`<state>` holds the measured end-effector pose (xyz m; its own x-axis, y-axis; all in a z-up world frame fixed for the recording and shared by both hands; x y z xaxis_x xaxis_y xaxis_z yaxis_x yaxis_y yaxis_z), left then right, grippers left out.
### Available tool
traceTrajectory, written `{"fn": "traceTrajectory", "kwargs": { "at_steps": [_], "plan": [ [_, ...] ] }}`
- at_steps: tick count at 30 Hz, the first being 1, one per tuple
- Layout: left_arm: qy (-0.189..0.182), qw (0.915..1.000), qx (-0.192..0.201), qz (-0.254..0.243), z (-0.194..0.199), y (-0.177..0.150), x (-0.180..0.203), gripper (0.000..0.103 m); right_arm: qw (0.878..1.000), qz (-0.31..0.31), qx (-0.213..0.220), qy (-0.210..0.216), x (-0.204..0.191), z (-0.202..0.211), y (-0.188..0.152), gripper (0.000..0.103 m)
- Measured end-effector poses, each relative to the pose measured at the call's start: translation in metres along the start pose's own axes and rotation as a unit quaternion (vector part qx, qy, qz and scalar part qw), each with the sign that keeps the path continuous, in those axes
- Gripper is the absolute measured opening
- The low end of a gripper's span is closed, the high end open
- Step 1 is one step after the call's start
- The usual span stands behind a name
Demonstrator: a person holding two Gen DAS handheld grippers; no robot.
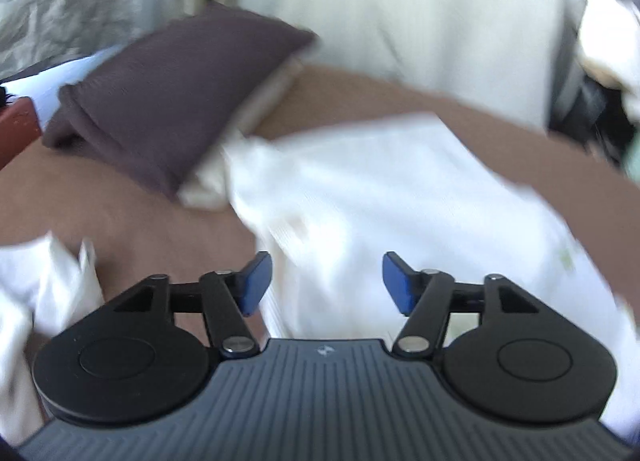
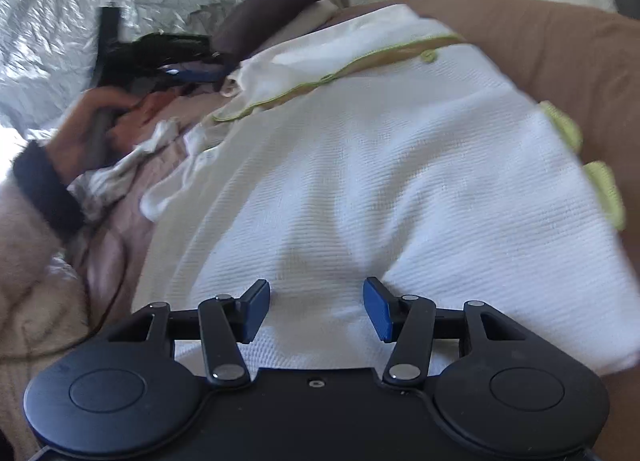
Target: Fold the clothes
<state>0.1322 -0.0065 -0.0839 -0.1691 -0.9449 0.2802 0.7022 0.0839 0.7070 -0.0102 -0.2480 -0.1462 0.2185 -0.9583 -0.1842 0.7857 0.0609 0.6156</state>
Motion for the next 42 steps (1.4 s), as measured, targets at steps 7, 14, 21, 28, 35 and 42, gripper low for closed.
{"fn": "traceTrajectory", "kwargs": {
  "at_steps": [7,14,21,28,35,42],
  "plan": [
    [0.065,0.9878,-0.140,-0.018,0.005,-0.090,0.038,0.068,0.990,-0.098,0.039,-0.094,0.063,0.060,0.025,0.062],
    [-0.066,0.9912,-0.050,-0.104,0.065,-0.090,0.084,0.068,0.987,0.098,-0.080,-0.102,0.090,0.070,0.051,0.082],
    [-0.220,0.9512,-0.028,-0.214,0.075,-0.106,0.173,0.086,0.983,-0.097,-0.151,-0.028,0.165,0.006,0.037,0.082],
    [-0.198,0.9303,-0.158,-0.265,0.034,-0.165,0.204,0.089,0.986,-0.034,-0.155,0.043,0.129,-0.010,0.021,0.047],
    [-0.135,0.9085,-0.151,-0.365,0.034,-0.198,0.221,0.099,0.994,-0.040,-0.032,0.100,0.112,0.026,0.042,0.022],
    [-0.071,0.9376,-0.091,-0.328,0.040,-0.172,0.201,0.014,0.988,-0.093,0.029,0.116,0.112,0.047,0.058,0.022]
  ]
}}
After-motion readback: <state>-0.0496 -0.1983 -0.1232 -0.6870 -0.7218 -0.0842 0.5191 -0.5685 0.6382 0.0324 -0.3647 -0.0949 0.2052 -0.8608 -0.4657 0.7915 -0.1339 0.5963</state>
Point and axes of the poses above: each gripper's, at about its wrist camera, not at the fingertips, and z roughly against the way its jaws point, x to its right, y to its top, the point moved 3 cm from there along -z, roughly the way its jaws point, and after that the axes turned 15 degrees about -y, right-handed, at the moved point
